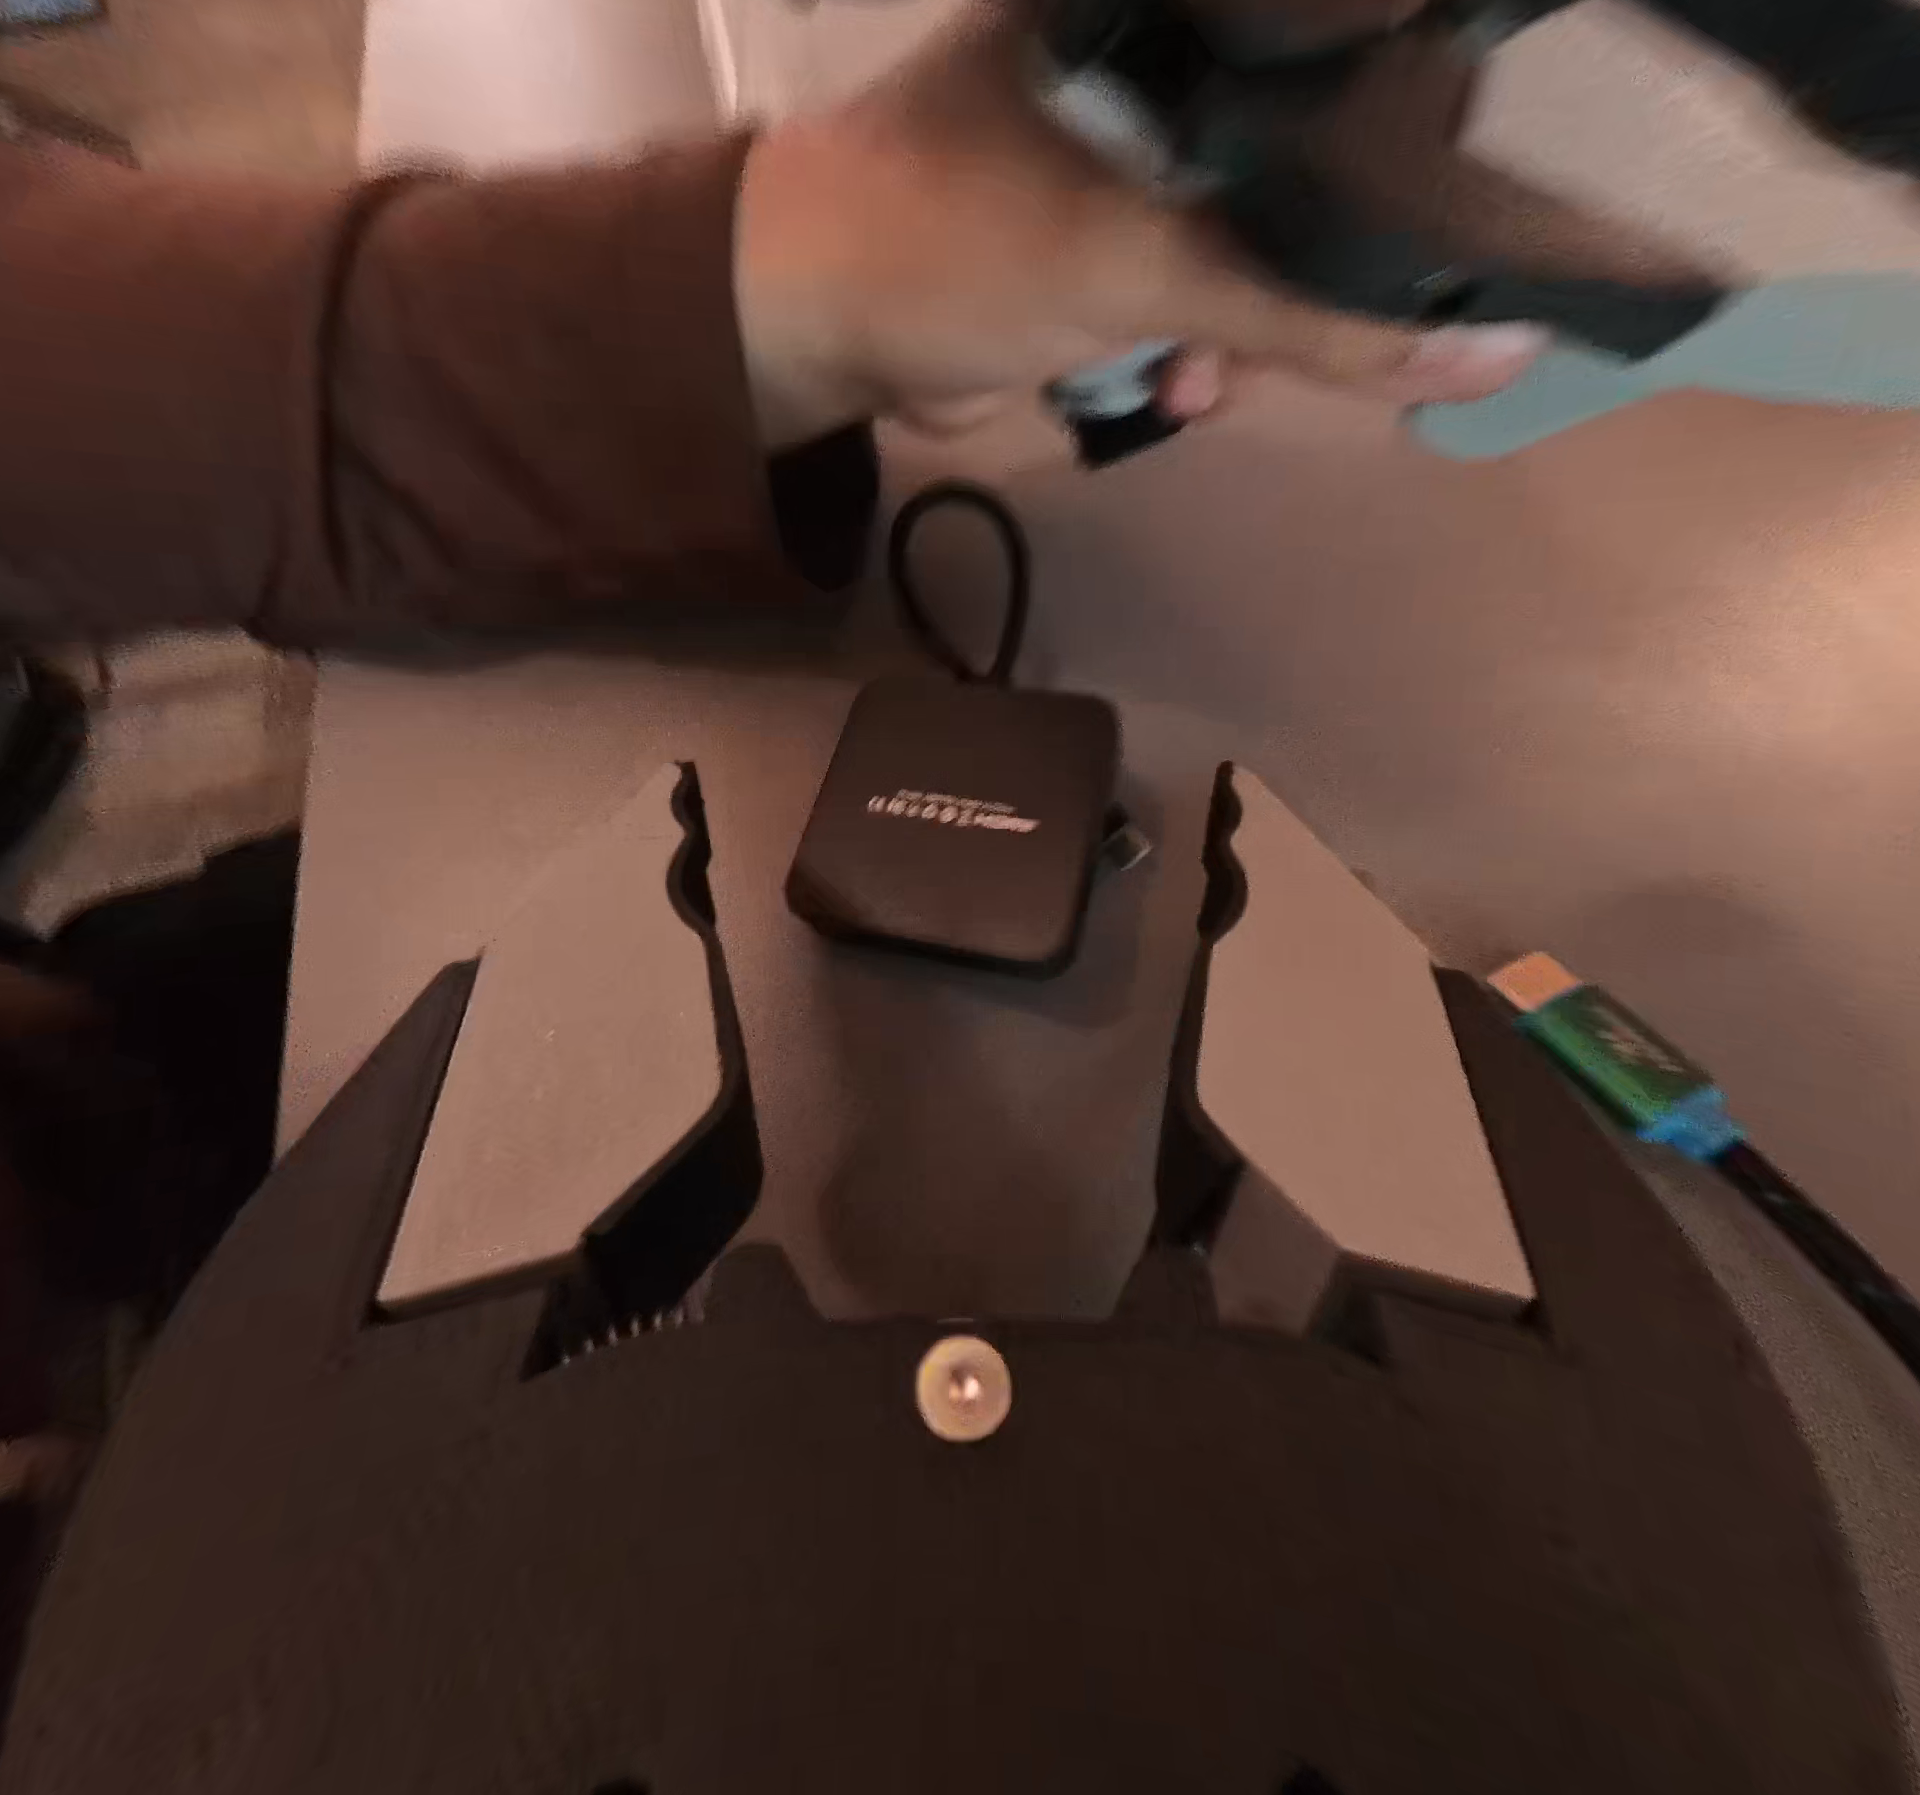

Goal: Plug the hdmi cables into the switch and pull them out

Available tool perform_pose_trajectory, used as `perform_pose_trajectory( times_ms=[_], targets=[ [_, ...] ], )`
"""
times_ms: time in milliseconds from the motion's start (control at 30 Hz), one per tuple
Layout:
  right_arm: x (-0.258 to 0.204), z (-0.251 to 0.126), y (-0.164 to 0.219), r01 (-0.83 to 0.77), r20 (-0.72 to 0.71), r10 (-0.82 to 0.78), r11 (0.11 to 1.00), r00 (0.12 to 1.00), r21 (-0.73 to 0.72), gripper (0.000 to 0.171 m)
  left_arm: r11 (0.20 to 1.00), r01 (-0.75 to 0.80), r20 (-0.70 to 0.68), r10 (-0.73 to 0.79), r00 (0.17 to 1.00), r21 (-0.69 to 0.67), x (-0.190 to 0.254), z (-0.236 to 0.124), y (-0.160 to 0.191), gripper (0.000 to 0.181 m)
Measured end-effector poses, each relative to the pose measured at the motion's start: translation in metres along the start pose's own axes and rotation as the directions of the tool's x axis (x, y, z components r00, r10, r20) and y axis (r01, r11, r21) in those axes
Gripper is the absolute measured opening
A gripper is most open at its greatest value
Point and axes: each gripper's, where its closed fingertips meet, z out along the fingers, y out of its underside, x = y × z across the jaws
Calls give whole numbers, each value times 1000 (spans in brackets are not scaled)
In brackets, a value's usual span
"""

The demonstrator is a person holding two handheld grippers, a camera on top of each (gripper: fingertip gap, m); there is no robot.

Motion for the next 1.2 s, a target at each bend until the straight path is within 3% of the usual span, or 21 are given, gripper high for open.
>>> perform_pose_trajectory(
  times_ms=[133, 233, 333, 533, 733, 767, 800, 933, 1100, 1133, 1200],
  targets=[
    [0, 25, 28, 16, -51, -27, 981, 998, -194, 89, 1000, -5, 11, 5, 1000, -1, -3, 0, 0, 29],
    [10, 26, 28, -44, -68, 31, 980, 997, -195, 68, 1000, -17, 13, 17, 1000, -4, -4, -1, 1, 29],
    [19, 18, 31, -70, -59, 58, 971, 997, -228, 67, 999, -45, 12, 46, 999, -4, -4, -1, 1, 31],
    [60, -21, 12, -258, -42, 256, 965, 966, -49, 66, 988, -151, -17, 152, 988, 27, 6, -6, -6, 32],
    [82, -53, 0, -456, 125, 444, 884, 887, 104, 65, 896, -439, -138, 445, 885, 71, 47, -14, 3, 41],
    [86, -58, 0, -459, 120, 446, 879, 887, 132, 2, 881, -467, -191, 473, 860, 77, 57, -17, 8, 48],
    [88, -65, -6, -464, 150, 442, 868, 884, 179, 0, 872, -484, -251, 485, 838, 72, 66, -21, 15, 50],
    [92, -81, -16, -507, 227, 459, 825, 859, 249, 0, 847, -529, -354, 512, 783, 53, 81, -28, 34, 53],
    [100, -68, 11, -438, 46, 435, 894, 899, 98, 0, 824, -565, -380, 534, 755, 36, 86, -25, 45, 53],
    [101, -67, 14, -415, 6, 416, 906, 909, 82, 23, 822, -569, -389, 538, 748, 42, 88, -27, 45, 52],
    [94, -67, 11, -390, 23, 389, 918, 921, 73, 36, 818, -573, -376, 548, 747, 53, 83, -29, 42, 49]
  ],
)
